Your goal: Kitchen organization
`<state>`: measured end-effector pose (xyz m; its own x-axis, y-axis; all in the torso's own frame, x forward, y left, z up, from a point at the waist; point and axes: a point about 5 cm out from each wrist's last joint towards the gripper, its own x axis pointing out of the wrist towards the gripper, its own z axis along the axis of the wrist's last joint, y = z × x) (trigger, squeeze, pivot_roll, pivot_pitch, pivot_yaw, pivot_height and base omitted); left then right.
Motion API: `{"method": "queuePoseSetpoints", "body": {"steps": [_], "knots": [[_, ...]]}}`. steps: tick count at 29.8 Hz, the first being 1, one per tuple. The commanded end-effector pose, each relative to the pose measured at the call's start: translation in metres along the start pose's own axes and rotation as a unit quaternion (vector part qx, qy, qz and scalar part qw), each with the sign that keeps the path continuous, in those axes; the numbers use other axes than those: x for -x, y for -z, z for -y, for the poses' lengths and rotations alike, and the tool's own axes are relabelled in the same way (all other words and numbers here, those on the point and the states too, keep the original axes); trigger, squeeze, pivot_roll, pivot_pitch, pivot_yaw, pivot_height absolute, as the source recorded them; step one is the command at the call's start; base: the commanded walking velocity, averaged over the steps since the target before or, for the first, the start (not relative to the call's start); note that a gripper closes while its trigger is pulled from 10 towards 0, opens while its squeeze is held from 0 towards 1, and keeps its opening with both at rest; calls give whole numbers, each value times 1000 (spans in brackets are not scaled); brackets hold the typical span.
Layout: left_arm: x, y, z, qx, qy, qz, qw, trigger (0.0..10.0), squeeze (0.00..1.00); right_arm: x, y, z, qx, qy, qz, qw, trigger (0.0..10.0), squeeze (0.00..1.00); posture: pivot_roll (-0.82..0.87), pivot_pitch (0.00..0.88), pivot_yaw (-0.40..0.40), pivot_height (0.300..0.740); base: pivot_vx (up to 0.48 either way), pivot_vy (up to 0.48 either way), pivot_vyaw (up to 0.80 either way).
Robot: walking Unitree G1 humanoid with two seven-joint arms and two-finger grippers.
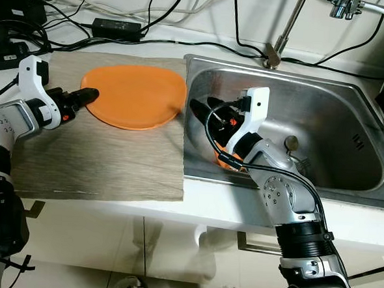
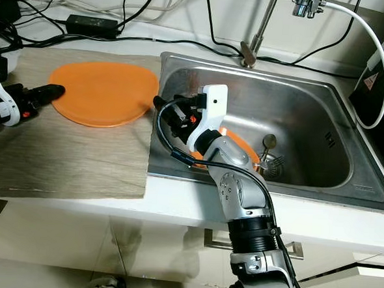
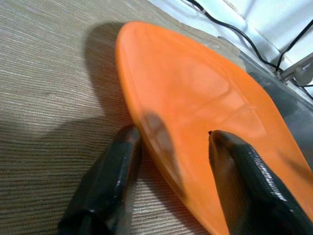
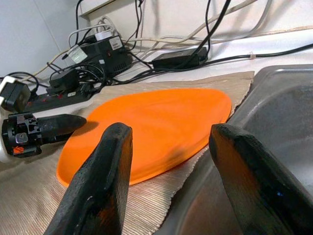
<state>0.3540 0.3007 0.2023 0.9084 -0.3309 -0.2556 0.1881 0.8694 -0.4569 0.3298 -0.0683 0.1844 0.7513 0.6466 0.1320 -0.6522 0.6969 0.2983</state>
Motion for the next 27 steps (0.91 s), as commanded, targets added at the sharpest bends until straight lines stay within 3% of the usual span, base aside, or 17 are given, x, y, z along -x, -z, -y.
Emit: {"method": "queuePoseSetpoints", "body": {"steps": [1,27], "knots": [[-2,2,2,15,11,1,1000,0,0,1,-1,3,8,6,-5,1000,10000,0,84,37,-89,740,0,0,0],[-1,3,2,31,14,15,999,0,0,0,-3,6,16,12,-1,1000,10000,0,84,37,-89,740,0,0,0]]}}
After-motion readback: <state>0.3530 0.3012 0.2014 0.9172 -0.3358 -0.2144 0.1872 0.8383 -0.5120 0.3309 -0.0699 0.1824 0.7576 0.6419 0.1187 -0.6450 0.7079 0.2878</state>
